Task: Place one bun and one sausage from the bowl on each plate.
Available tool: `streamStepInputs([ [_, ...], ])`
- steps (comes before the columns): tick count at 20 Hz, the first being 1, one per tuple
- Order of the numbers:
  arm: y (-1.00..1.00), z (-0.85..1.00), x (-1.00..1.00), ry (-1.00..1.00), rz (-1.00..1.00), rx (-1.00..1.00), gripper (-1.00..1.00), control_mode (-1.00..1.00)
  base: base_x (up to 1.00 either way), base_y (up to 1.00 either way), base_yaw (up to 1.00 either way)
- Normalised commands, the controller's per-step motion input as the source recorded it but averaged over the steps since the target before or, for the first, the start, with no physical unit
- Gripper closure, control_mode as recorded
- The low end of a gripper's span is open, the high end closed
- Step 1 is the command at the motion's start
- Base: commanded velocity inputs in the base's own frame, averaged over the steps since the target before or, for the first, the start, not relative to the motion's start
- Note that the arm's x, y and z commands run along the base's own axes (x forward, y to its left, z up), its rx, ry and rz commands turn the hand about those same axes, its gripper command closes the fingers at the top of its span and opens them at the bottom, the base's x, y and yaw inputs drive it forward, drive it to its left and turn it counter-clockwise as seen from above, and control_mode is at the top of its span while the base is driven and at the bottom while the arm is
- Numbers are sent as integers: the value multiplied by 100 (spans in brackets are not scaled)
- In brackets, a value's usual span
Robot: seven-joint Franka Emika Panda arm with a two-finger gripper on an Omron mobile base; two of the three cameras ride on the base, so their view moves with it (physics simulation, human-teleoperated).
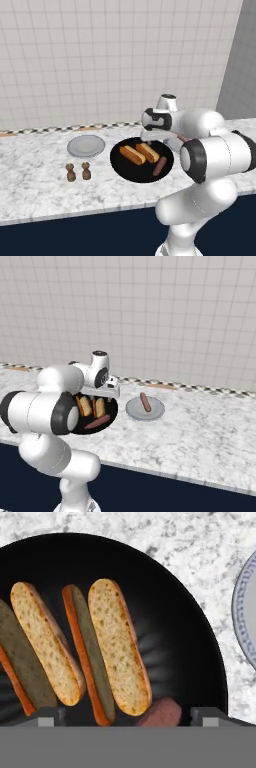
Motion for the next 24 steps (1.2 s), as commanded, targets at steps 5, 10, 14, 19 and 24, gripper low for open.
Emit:
streamStepInputs([
  [5, 12, -1, -6, -1, 3, 6, -100, -100, 0, 0, 0],
  [10, 11, -40, 0, -1, 8, 0, -100, -100, 0, 0, 0],
  [14, 8, -38, 0, 0, 13, 0, -100, -100, 0, 0, 0],
  [19, -8, -15, 0, -5, 14, 0, -100, -100, 0, 0, 0],
  [24, 0, -32, -1, 0, 10, 0, -100, -100, 0, 0, 0],
])
